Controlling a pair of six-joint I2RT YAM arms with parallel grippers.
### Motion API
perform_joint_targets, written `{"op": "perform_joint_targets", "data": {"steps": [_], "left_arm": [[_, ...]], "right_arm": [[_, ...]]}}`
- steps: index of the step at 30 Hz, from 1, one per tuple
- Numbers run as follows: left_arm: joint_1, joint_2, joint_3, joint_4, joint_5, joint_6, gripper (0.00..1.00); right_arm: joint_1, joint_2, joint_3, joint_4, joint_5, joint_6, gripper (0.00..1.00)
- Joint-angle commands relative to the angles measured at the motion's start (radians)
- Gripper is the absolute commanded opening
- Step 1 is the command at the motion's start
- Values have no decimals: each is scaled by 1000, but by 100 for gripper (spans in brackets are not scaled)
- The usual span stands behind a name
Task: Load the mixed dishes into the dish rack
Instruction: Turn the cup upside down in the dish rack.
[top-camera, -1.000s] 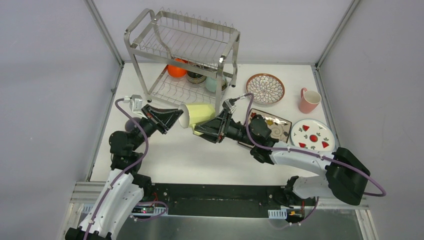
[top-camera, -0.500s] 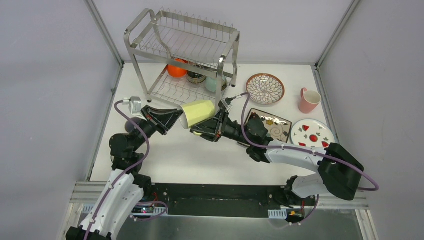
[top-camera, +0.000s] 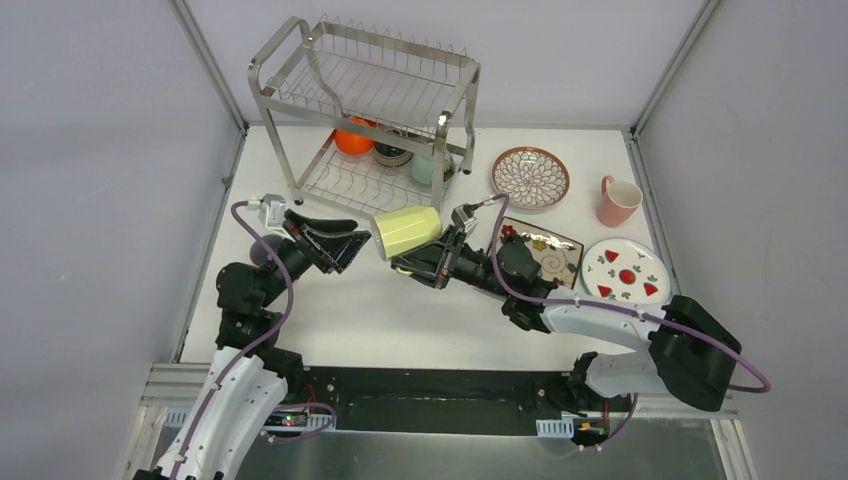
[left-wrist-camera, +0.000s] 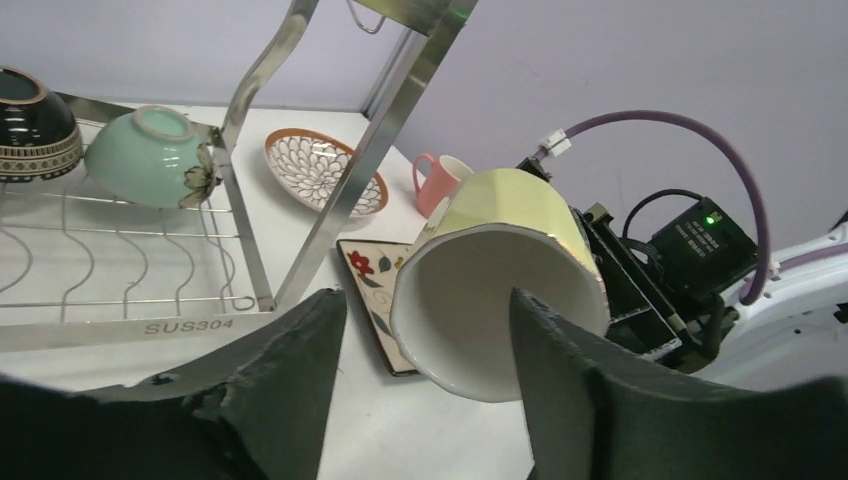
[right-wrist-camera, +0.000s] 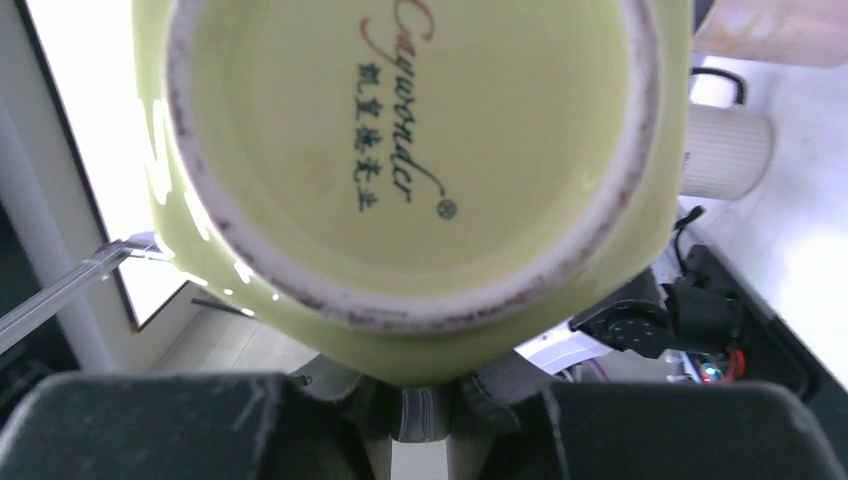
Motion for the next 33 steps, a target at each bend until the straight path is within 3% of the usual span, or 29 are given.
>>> {"op": "perform_joint_targets", "data": {"steps": [1,2,4,5,12,22,27,33], "left_arm": [[-7,-9,83,-165,-22,94,67],[-7,-9,89,-182,-22,102,73],[-7,-10,95,-208,-25,117,95],[-7,-12,96,-219,-27,122,99],[-7,35,187,-459,-44,214,99],[-7,163,318,-723,-187,297,99],[-6,204,392,-882,-488,282,99],[-7,213,434,-947,-567,353,99]], "right_arm": [[-15,-118,11,-42,70,-114,0],[-17,-133,15,-98,74,-127,0],[-21,-165,28,-206,89,-194,0],[-21,-180,35,-258,119,-244,0],[-20,-267,49,-556,158,-397,0],[-21,-411,162,-1053,407,-841,0],[-28,-428,210,-1167,551,-939,0],[-114,-377,255,-1151,561,-1035,0]]}}
